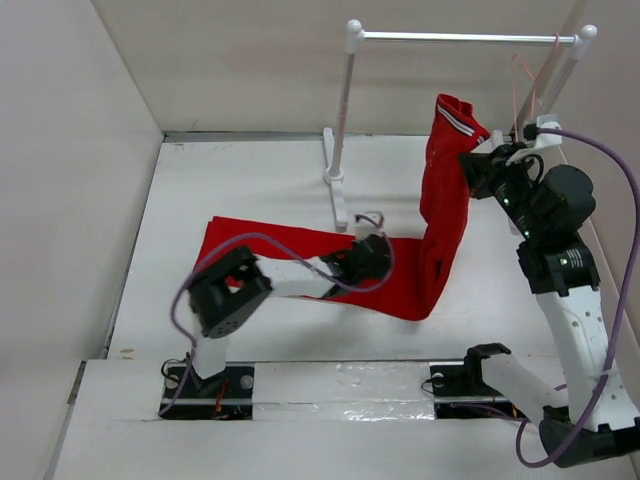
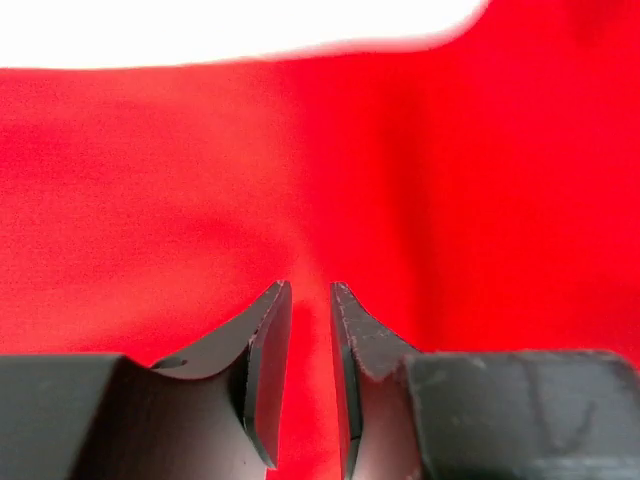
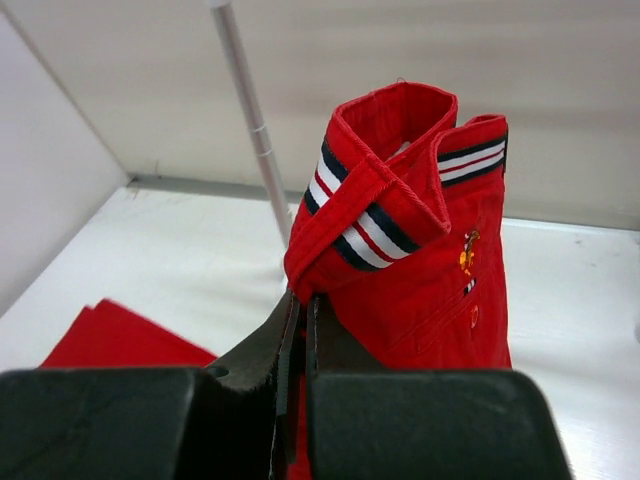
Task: Place the trousers on the hanger
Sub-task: Fold the trousers at the center of the board.
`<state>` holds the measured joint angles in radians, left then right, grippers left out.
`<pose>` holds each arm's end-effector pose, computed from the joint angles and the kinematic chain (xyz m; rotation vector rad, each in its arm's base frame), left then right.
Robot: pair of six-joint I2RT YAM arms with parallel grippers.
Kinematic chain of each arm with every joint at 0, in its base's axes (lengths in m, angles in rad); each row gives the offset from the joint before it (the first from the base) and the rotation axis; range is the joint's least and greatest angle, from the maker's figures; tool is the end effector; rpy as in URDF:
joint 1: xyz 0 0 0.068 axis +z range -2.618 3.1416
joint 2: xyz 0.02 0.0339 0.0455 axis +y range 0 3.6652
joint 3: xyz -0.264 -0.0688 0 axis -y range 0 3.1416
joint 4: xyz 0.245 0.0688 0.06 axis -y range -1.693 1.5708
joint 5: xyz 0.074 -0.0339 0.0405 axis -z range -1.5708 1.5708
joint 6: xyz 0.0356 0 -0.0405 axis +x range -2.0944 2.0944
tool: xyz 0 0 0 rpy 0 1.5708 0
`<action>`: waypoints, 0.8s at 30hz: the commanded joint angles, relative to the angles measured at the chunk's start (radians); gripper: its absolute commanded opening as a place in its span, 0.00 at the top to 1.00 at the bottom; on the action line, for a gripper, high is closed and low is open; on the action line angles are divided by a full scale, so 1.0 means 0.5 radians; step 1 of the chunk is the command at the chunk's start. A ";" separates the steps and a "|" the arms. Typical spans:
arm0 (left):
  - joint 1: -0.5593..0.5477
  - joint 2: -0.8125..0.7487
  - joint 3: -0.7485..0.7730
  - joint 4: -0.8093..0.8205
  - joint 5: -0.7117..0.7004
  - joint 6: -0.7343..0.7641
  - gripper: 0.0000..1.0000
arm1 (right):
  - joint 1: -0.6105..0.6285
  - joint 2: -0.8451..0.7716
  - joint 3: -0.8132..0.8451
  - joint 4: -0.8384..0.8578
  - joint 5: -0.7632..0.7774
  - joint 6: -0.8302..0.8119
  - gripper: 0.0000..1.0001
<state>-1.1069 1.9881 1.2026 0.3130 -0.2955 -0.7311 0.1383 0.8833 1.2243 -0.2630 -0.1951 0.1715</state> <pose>0.2056 -0.3878 0.1748 0.2065 2.1202 -0.8405 0.1693 0.0305 0.4645 -0.1337 1.5010 0.3949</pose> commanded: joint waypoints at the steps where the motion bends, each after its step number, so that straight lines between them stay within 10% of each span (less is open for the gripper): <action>1: 0.293 -0.637 -0.346 0.080 -0.093 -0.062 0.79 | 0.134 0.034 0.162 0.277 -0.153 -0.039 1.00; 11: 0.591 -2.186 -0.825 -0.533 -0.265 -0.066 0.82 | 0.894 0.497 0.462 0.440 0.310 -0.101 1.00; 24: 0.806 -2.875 -0.574 -1.178 -0.663 0.069 0.82 | 1.601 1.626 0.950 0.735 0.482 -0.137 1.00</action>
<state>-0.7090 0.5964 0.8482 -0.2043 -0.5213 -0.7288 0.8658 1.6154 1.6199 -0.0677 0.0364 0.1120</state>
